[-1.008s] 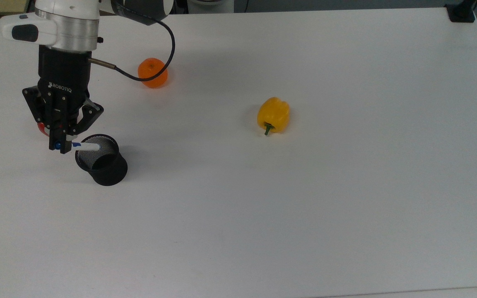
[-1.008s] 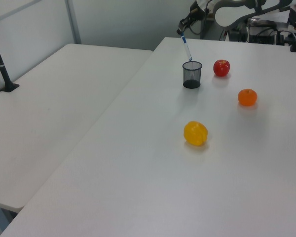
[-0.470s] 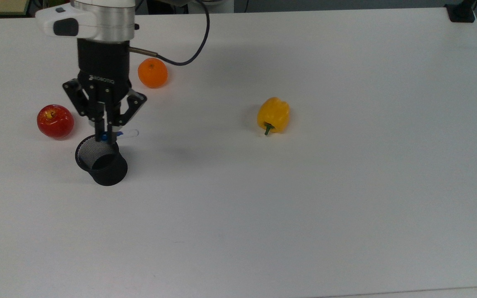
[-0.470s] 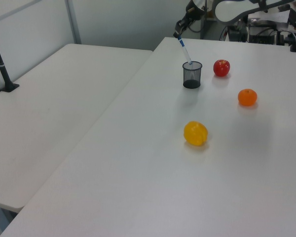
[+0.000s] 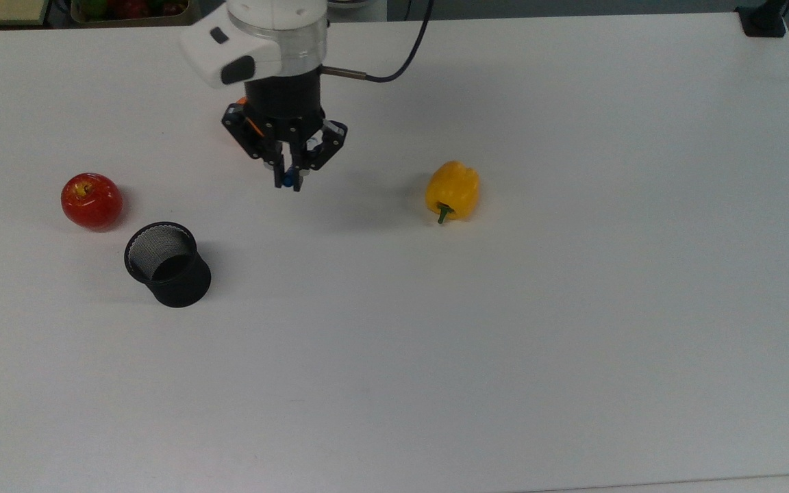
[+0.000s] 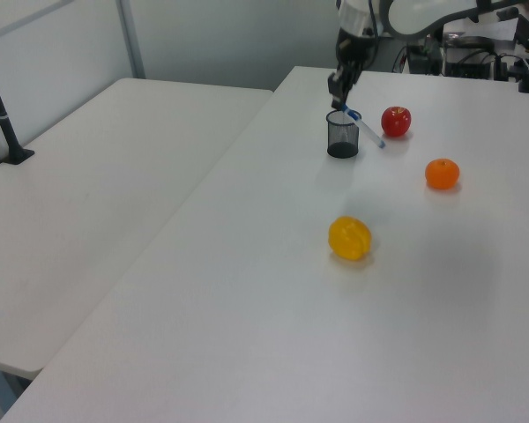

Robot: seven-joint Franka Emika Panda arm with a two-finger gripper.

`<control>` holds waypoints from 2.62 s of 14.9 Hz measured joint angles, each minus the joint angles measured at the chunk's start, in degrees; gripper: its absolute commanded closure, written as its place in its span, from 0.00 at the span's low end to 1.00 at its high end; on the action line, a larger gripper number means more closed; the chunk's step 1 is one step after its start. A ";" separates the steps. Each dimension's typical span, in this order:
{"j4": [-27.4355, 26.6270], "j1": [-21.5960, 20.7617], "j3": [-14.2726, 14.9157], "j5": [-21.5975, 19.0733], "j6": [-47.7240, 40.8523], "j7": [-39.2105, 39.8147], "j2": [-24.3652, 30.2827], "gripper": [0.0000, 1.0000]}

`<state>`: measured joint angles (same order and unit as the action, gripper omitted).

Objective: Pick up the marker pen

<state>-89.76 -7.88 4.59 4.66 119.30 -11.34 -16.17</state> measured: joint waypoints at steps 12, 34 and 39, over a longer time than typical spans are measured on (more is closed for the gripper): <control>-2.41 -3.57 -2.44 -0.28 -13.38 -1.17 -1.24 0.93; -3.70 -3.56 -2.66 -1.13 -7.08 -1.16 -6.81 0.00; -2.16 -3.55 -2.66 -1.13 -7.12 -1.15 -4.59 0.00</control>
<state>-91.91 -11.43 1.93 3.53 112.18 -12.49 -20.77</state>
